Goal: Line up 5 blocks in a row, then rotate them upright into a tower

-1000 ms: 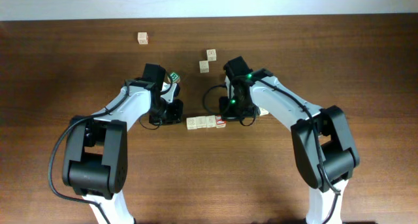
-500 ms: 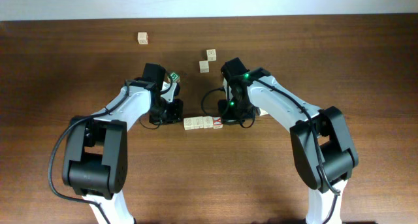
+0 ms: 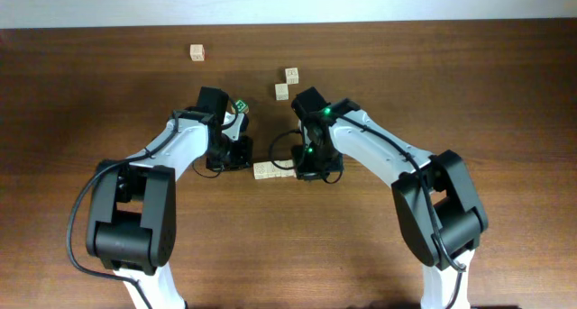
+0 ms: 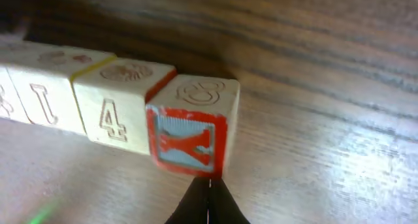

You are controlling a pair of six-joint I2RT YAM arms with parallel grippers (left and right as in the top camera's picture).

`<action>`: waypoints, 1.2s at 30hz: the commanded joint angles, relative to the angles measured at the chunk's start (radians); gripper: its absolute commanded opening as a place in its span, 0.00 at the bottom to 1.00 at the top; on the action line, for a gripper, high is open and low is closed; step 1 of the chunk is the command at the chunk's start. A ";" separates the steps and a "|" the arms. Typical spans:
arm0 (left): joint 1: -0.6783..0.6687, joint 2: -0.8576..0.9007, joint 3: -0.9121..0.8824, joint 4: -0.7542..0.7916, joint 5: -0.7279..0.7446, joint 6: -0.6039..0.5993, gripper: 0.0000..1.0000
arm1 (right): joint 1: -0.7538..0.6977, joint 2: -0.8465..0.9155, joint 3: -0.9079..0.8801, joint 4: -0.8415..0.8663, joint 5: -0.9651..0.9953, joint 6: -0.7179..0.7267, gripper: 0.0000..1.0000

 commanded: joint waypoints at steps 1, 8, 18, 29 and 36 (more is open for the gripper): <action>0.003 0.004 -0.005 0.002 0.000 -0.009 0.00 | 0.005 0.011 0.006 0.018 0.029 0.023 0.04; 0.003 0.004 -0.005 0.002 0.000 -0.009 0.00 | 0.005 0.011 0.006 0.024 0.008 0.021 0.04; 0.003 0.004 -0.005 0.006 -0.015 -0.010 0.00 | 0.003 -0.022 0.138 -0.036 0.074 -0.023 0.04; 0.003 0.004 -0.005 0.014 -0.034 -0.035 0.00 | 0.005 0.088 0.123 0.163 0.201 -0.027 0.04; 0.003 0.004 -0.005 0.020 -0.034 -0.036 0.00 | 0.005 0.092 0.123 0.152 0.196 -0.026 0.05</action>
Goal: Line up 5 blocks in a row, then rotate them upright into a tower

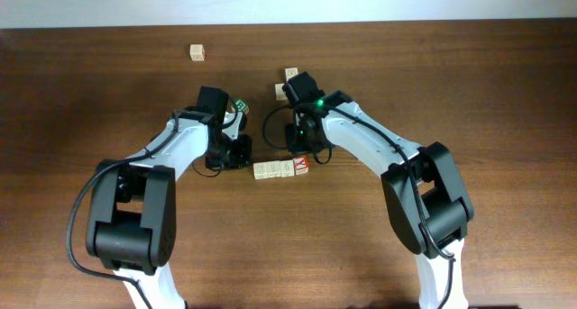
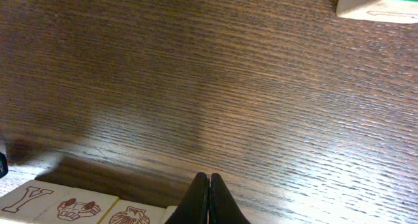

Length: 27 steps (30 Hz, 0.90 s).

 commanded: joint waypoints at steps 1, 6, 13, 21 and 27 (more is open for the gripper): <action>0.003 0.004 -0.005 0.006 -0.008 -0.013 0.00 | 0.005 0.005 0.005 -0.010 0.008 -0.008 0.04; 0.003 0.004 -0.005 0.006 -0.007 -0.013 0.00 | 0.006 0.005 0.005 -0.032 0.004 -0.008 0.04; 0.003 0.004 -0.005 0.006 -0.008 -0.013 0.00 | 0.006 0.005 0.005 -0.043 -0.003 -0.008 0.05; 0.003 0.004 -0.005 0.006 -0.007 -0.013 0.00 | 0.005 0.005 0.005 -0.058 -0.023 -0.008 0.04; 0.003 0.004 -0.005 0.006 -0.007 -0.013 0.00 | 0.006 0.005 0.005 -0.070 -0.026 -0.008 0.04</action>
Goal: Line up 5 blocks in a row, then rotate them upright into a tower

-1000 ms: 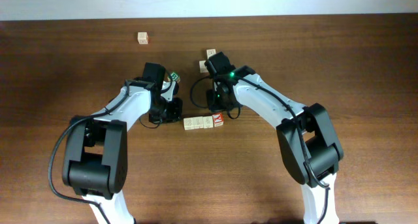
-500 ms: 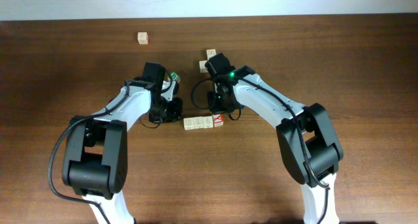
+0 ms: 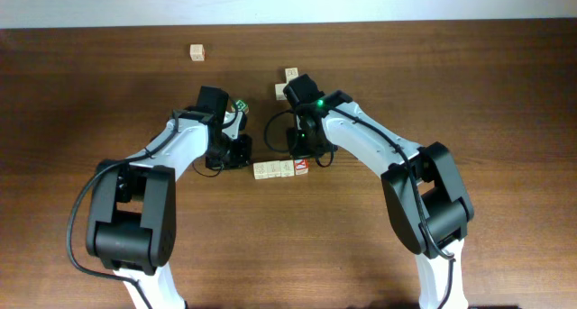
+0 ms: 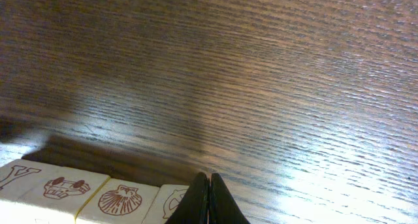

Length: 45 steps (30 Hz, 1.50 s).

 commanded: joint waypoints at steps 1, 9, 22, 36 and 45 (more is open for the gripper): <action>0.003 0.004 -0.005 0.003 -0.007 -0.013 0.00 | 0.006 0.005 0.005 -0.018 -0.009 -0.006 0.04; 0.003 0.004 -0.005 0.003 -0.007 -0.013 0.00 | 0.005 0.005 0.006 -0.006 -0.012 -0.010 0.04; 0.003 0.004 -0.005 0.007 -0.007 -0.013 0.00 | 0.007 0.005 0.005 0.004 -0.071 -0.063 0.04; 0.003 0.004 -0.005 0.014 -0.007 -0.013 0.00 | -0.114 -0.022 0.283 -0.238 -0.109 -0.063 0.04; 0.003 0.004 -0.005 -0.008 -0.007 -0.013 0.00 | -0.387 -0.020 0.349 -0.553 -0.115 -0.236 0.05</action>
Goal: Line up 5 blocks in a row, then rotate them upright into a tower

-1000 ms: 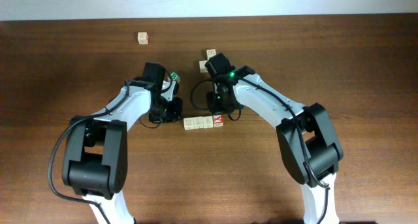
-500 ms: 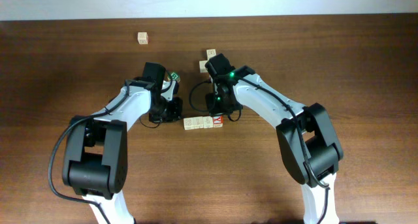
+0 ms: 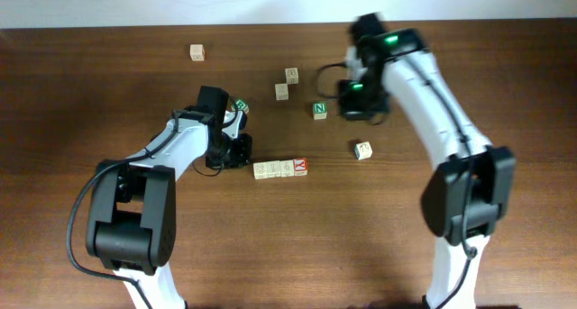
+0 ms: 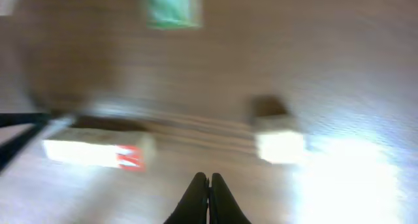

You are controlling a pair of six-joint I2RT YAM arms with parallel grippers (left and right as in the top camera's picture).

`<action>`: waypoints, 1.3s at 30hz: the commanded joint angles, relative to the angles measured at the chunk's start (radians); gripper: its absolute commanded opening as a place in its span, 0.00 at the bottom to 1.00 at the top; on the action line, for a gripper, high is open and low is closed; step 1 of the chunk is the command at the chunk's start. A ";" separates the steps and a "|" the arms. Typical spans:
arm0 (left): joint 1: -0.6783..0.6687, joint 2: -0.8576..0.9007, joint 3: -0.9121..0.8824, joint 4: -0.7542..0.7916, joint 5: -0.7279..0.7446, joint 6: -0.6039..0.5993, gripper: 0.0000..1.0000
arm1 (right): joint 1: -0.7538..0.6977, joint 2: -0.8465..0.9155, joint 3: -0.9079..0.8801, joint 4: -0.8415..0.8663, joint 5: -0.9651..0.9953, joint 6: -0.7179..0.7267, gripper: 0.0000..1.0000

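Note:
A row of several pale lettered blocks (image 3: 278, 168) lies mid-table, a red Y block (image 3: 301, 165) at its right end. In the blurred right wrist view the row (image 4: 85, 151) shows at the left with its red end (image 4: 129, 157). My right gripper (image 3: 353, 107) hangs high at the back right, its fingers (image 4: 208, 181) shut with nothing between them. The left gripper (image 3: 230, 152) sits low just left of the row; its jaws are hidden under the arm.
A green N block (image 3: 319, 110) lies left of my right gripper and a pale loose block (image 3: 362, 149) in front of it. Two pale blocks (image 3: 287, 83) sit behind the row, another green block (image 3: 242, 105) by the left arm, and one block (image 3: 196, 52) far back left.
My right gripper, still shut, has moved from low behind the row to high up at the back right. The green N block and a pale loose block now show. The left arm has not moved.
At first my shut right gripper was low at the row's right end, its tips against the red Y block. Then it stood just behind the row, the Y block in line with the others, and stayed there. Now it is far off at the back right.

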 commanded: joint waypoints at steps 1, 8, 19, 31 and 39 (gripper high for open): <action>0.003 0.004 -0.005 -0.022 -0.006 -0.013 0.00 | -0.112 -0.004 -0.066 -0.033 -0.027 -0.152 0.05; 0.003 0.004 -0.005 -0.089 0.001 -0.089 0.00 | -0.232 -0.003 -0.277 0.108 -0.161 -0.285 0.05; 0.003 0.004 -0.005 -0.121 0.015 -0.091 0.00 | -0.192 -0.002 -0.468 0.357 -0.243 -0.309 0.05; 0.003 0.004 -0.005 -0.117 0.015 -0.091 0.00 | -0.027 0.007 -0.468 0.380 -0.259 -0.222 0.04; 0.003 0.004 -0.005 -0.108 0.015 -0.091 0.00 | 0.069 0.007 -0.468 0.388 -0.259 -0.021 0.05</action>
